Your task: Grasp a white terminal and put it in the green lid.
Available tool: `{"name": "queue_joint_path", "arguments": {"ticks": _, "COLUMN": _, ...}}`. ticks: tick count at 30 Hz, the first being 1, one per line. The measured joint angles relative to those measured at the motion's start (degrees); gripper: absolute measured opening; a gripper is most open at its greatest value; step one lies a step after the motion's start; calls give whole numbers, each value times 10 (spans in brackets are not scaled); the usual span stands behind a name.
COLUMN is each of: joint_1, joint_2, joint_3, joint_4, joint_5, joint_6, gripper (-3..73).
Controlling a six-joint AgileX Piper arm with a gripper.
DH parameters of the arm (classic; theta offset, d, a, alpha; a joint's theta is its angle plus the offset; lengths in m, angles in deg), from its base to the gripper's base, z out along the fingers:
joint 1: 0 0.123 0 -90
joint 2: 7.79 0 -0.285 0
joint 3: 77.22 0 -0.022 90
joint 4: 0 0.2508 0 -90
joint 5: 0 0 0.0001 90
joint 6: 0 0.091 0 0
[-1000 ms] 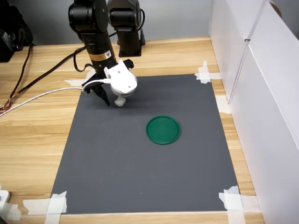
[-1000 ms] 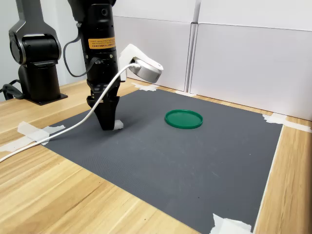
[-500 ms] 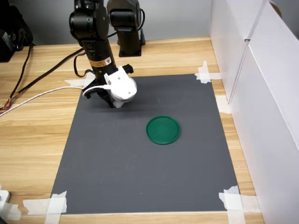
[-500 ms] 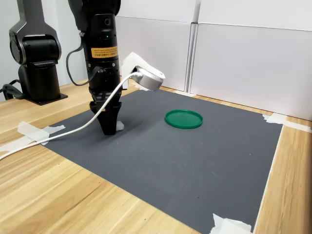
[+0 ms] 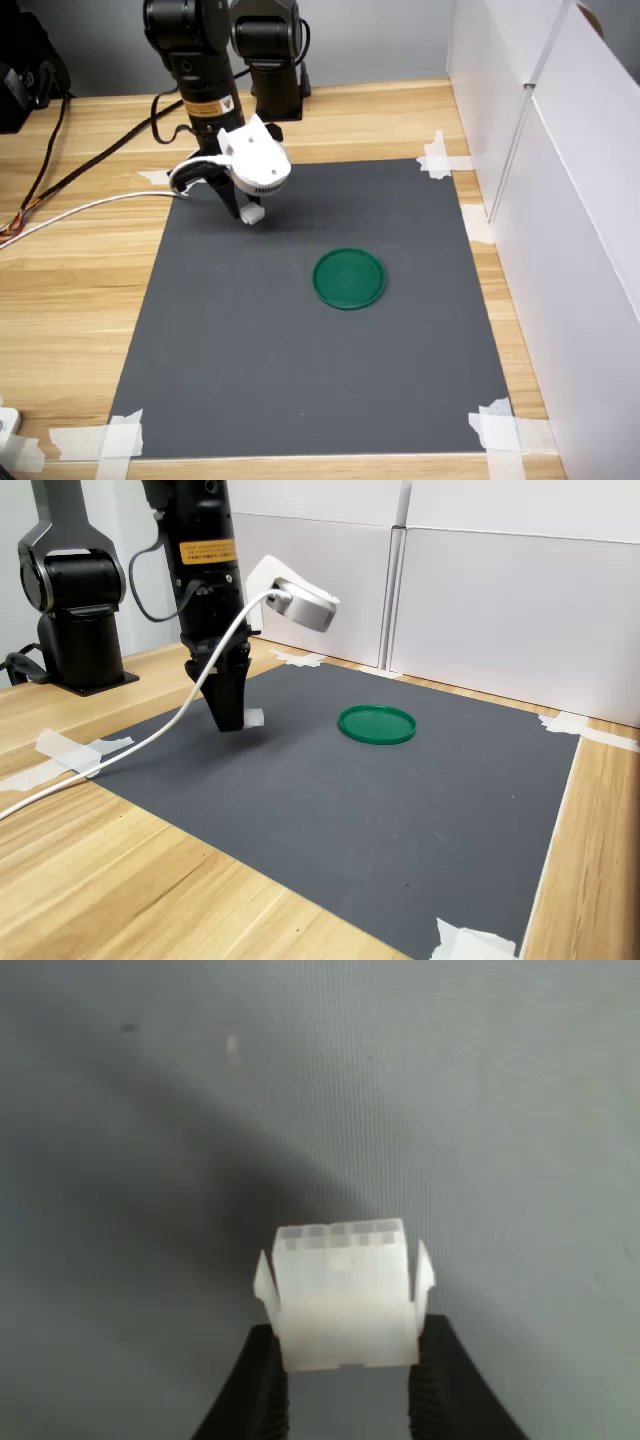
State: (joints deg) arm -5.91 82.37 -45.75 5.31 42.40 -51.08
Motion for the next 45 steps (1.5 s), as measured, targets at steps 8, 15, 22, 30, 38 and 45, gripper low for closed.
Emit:
{"name": "queue_joint_path", "arguments": {"ticks": 8, "joint_1": 0, "joint_2": -23, "joint_3": -114, "joint_4": 88, "joint_5": 128, "joint_6": -13, "gripper": 284}}
{"name": "queue_joint_path", "arguments": {"ticks": 15, "joint_1": 73, "joint_2": -8, "joint_3": -220, "joint_4": 42, "joint_5": 157, "joint_6": 11, "gripper": 284}}
{"name": "queue_joint_path", "arguments": {"ticks": 22, "joint_1": 172, "joint_2": 46, "joint_3": -246, "joint_4": -16, "joint_5": 163, "joint_6": 92, "gripper": 284}}
{"name": "queue_joint_path", "arguments": {"ticks": 30, "joint_1": 230, "joint_2": 120, "joint_3": -246, "joint_4": -27, "joint_5": 136, "joint_6": 116, "gripper": 284}}
{"name": "queue_joint_path", "arguments": {"ticks": 38, "joint_1": 231, "joint_2": 163, "joint_3": -246, "joint_4": -35, "joint_5": 76, "joint_6": 117, "gripper": 284}}
{"name": "queue_joint_path", "arguments": {"ticks": 45, "joint_1": 231, "joint_2": 190, "joint_3": -246, "joint_4": -43, "joint_5": 71, "joint_6": 118, "gripper": 284}}
